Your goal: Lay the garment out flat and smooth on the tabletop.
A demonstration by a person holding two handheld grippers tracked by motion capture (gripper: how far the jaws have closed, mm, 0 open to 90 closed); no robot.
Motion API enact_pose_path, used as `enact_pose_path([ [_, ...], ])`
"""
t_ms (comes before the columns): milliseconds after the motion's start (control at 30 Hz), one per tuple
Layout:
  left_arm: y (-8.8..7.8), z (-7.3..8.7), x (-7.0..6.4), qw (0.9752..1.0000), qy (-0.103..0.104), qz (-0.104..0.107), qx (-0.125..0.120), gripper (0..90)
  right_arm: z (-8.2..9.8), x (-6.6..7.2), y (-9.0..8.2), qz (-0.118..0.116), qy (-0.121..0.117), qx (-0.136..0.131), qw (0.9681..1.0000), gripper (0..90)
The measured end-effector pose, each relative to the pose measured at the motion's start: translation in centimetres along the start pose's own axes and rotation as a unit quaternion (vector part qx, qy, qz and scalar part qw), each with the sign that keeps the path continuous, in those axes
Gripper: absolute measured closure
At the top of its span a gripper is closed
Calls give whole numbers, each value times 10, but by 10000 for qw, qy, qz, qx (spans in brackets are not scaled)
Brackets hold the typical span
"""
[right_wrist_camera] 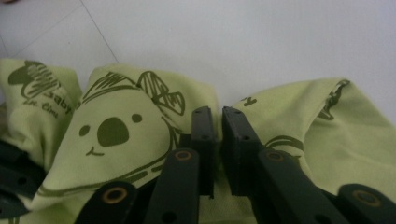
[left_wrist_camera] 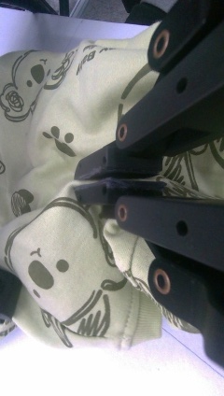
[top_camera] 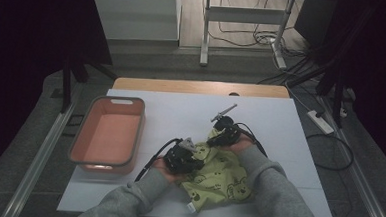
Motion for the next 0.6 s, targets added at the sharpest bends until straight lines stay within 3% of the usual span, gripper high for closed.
enact_pose_path([
  [100,-1,0,0,10000,10,-8,-4,868,4,0,-5,46,9,-79,10000,856],
  [233,-2,2,0,10000,-41,11,-64,860,11,5,-19,314,-97,-293,9990,859],
  [400,-4,4,0,9999,-102,49,-120,829,35,17,-44,647,-136,-654,9957,860],
  [500,-8,4,-1,9997,-147,104,-186,756,49,26,-60,824,-139,-923,9922,861],
  [600,-16,2,-2,9990,-195,155,-366,623,63,36,-74,907,-171,-1092,9897,861],
])
Point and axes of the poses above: each handheld gripper's, and its own axes: y roughly forward along the jaws, z roughly out of its underside, x roughly to its left, the point moved 4 cm from there along y, roughly forward along the jaws, and after that the axes turned 9 degrees about -y, right-handed, at the moved point
